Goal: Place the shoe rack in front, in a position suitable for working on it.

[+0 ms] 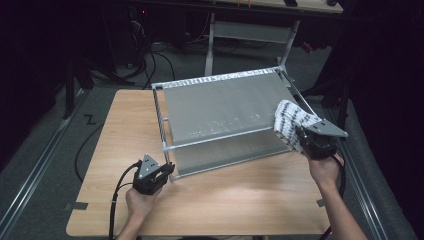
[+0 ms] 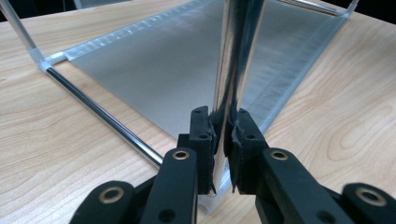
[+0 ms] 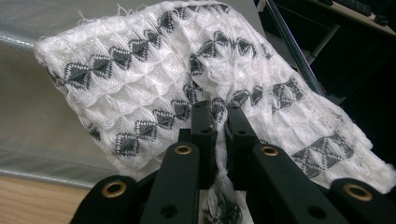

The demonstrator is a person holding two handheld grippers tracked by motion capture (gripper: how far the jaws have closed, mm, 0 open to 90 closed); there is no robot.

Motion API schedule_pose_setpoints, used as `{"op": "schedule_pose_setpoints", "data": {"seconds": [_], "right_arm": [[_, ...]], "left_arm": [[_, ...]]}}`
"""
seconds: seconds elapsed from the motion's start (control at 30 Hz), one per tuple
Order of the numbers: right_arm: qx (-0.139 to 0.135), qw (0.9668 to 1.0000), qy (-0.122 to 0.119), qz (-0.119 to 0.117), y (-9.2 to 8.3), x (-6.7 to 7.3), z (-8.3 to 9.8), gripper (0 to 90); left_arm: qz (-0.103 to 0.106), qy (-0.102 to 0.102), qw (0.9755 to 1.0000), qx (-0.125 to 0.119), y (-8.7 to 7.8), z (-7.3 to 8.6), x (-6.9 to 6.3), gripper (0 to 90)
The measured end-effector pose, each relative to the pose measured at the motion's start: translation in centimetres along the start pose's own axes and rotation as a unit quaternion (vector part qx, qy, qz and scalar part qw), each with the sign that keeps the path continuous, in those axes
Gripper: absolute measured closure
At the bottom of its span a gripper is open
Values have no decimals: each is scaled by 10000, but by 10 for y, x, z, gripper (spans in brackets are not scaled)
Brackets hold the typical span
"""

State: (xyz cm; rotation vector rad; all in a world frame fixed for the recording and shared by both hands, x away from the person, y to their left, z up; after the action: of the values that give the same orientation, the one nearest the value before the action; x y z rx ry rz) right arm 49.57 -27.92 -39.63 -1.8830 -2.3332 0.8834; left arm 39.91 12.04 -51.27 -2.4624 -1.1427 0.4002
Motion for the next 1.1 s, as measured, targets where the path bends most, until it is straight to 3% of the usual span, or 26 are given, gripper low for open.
{"op": "schedule_pose_setpoints", "data": {"seconds": [0.5,0.87,1.1], "right_arm": [[36,9998,168,-43,-11,-1,23,847],[341,9991,209,-151,-3,7,52,848],[675,9970,326,-199,12,12,79,850]], "left_arm": [[83,59,9999,54,-18,7,3,810],[68,34,10000,20,-21,7,6,809],[87,51,9999,32,-21,8,6,809]]}}
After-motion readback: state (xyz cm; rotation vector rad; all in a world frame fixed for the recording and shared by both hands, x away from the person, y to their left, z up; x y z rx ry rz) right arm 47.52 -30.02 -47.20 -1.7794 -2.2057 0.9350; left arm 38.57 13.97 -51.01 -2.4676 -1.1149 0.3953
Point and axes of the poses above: each handheld gripper's, and its own axes: y roughly forward along the jaws, z roughly out of its underside, x roughly to its left, the point moved 10 cm from there along y, roughly forward along the jaws, and after that the axes turned 6 degrees about z, right-handed, at the moved point
